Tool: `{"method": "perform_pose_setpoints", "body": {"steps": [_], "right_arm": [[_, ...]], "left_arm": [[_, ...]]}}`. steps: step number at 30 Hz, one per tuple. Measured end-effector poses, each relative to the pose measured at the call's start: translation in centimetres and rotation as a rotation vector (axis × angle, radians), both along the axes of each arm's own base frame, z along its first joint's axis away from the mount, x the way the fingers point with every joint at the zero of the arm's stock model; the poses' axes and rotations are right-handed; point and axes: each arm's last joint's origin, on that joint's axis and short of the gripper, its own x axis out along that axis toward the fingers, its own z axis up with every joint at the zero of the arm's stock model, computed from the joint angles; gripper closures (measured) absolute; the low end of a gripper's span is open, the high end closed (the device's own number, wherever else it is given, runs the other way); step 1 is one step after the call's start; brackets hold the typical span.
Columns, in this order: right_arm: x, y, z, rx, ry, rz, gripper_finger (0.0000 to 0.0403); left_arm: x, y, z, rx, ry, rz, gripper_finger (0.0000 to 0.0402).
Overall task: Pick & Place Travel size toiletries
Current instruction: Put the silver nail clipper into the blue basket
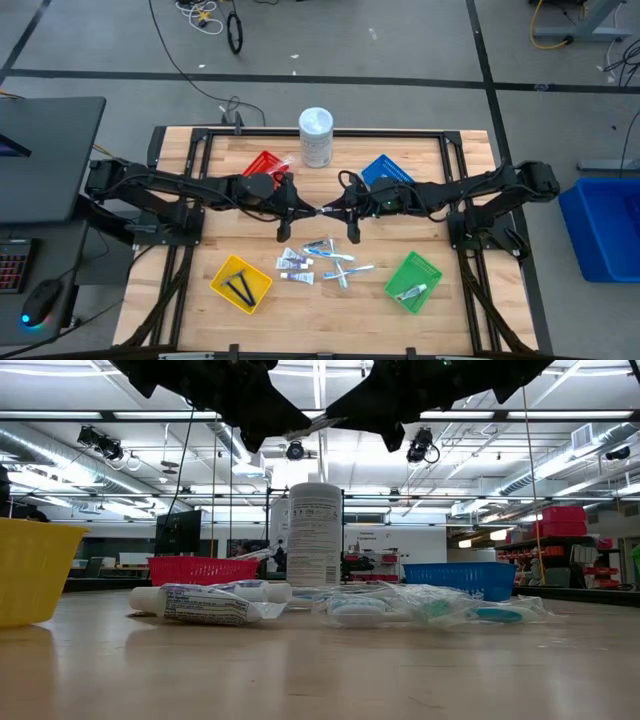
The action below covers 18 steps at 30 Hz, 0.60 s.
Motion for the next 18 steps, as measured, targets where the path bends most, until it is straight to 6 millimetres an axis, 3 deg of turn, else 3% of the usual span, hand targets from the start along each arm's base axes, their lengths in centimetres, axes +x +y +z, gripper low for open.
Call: {"method": "perform_pose_setpoints", "body": {"steps": [11,18], "right_arm": [[0.03,0.03,-0.08,0.002,0.004,0.006,0.0339],[0.00,0.02,-0.17,0.001,0.013,0.005,0.0336]], "left_arm": [[-0.11,0.01,-0.24,-0.001,0.032,0.003,0.0337],[-0.20,0.10,-0.47,-0.011,0.054,0.042,0.0270]]}}
